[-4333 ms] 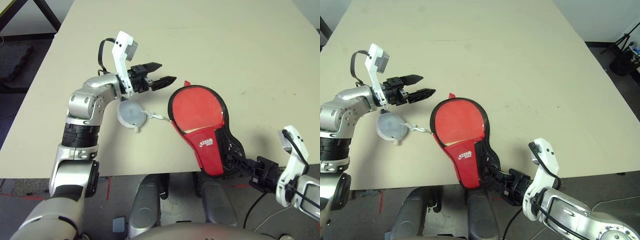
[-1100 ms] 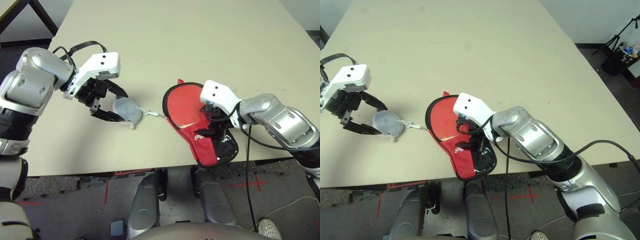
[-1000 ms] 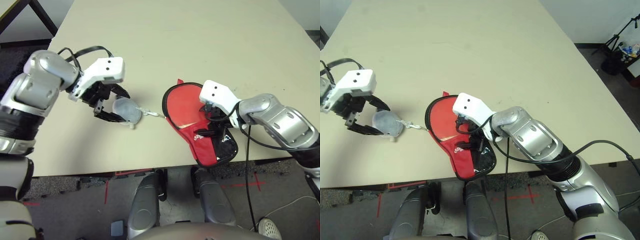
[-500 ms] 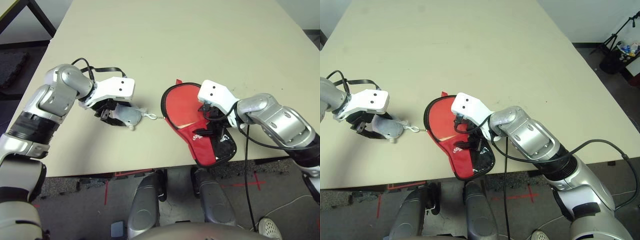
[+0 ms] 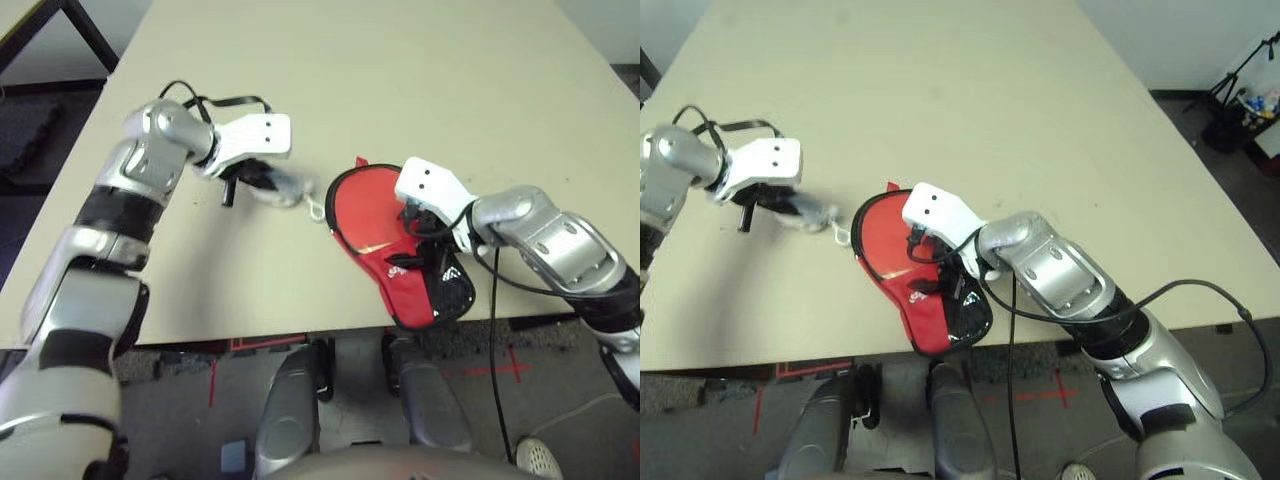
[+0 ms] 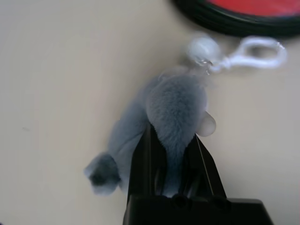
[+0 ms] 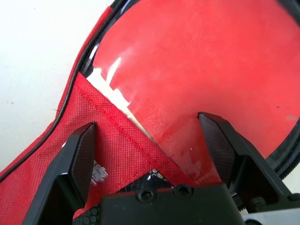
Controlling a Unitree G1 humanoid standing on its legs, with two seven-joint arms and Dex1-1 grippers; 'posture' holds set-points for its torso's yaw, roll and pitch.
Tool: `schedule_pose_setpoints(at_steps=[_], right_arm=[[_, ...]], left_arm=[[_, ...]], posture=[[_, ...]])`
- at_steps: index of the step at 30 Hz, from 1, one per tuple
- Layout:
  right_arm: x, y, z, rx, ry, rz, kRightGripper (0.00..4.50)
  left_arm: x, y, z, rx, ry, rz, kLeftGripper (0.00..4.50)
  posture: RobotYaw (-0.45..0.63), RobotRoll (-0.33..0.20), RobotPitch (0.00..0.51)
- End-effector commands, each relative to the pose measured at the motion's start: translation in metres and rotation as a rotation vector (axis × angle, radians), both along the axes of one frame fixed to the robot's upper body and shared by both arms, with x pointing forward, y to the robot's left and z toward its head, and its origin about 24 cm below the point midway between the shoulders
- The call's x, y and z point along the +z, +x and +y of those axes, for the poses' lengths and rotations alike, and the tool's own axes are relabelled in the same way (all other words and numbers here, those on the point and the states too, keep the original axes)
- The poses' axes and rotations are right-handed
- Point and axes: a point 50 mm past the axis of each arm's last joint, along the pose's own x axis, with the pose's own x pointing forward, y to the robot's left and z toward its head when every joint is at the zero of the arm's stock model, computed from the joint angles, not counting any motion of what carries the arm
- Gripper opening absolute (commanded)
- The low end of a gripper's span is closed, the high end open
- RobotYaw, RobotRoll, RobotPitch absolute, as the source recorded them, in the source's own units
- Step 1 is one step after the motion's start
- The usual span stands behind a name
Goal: Store the ping-pong paddle in its case and zip it.
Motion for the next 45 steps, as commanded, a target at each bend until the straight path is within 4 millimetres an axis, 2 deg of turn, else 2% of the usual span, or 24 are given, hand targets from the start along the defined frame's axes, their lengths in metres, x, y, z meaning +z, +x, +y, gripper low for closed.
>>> schedule_pose_setpoints(at_steps=[1,5,11,16,19,26,36,40,45], right_arm=[[-0.018,-0.002,-0.002,-0.013,-0.04,0.068,4.5],[-0.019,-0.002,-0.001,-0.015,-0.039,0.071,4.5],[-0.02,-0.002,-0.001,-0.016,-0.038,0.075,4.5],[-0.021,-0.003,0.0,-0.018,-0.036,0.077,4.5],[-0.022,-0.004,0.0,-0.021,-0.037,0.08,4.5],[-0.023,-0.006,0.0,-0.026,-0.036,0.085,4.5],[-0.023,-0.004,0.0,-0.034,-0.036,0.08,4.5],[-0.022,-0.003,0.0,-0.039,-0.035,0.078,4.5],[-0.023,-0.003,-0.001,-0.045,-0.034,0.077,4.5]], left_arm=[[0.002,0.015,-0.008,0.044,-0.022,-0.118,0.16],[-0.001,0.024,-0.029,0.046,-0.056,-0.174,0.16],[-0.009,0.033,-0.071,0.029,-0.089,-0.283,0.16],[-0.005,0.035,-0.111,0.024,-0.17,-0.375,0.16],[0.002,0.033,-0.134,-0.009,-0.217,-0.434,0.16],[0.01,0.026,-0.164,-0.077,-0.256,-0.486,0.16],[-0.001,0.002,-0.216,-0.287,-0.347,-0.403,0.16],[-0.007,-0.002,-0.222,-0.313,-0.35,-0.373,0.16],[-0.013,0.001,-0.215,-0.296,-0.338,-0.349,0.15]], posture=[[-0.06,0.0,0.255],[-0.07,0.0,0.255],[-0.08,0.0,0.258],[-0.09,0.0,0.261],[-0.1,0.0,0.263],[-0.11,0.0,0.261],[-0.13,0.0,0.259],[-0.13,0.0,0.26],[-0.13,0.0,0.26]])
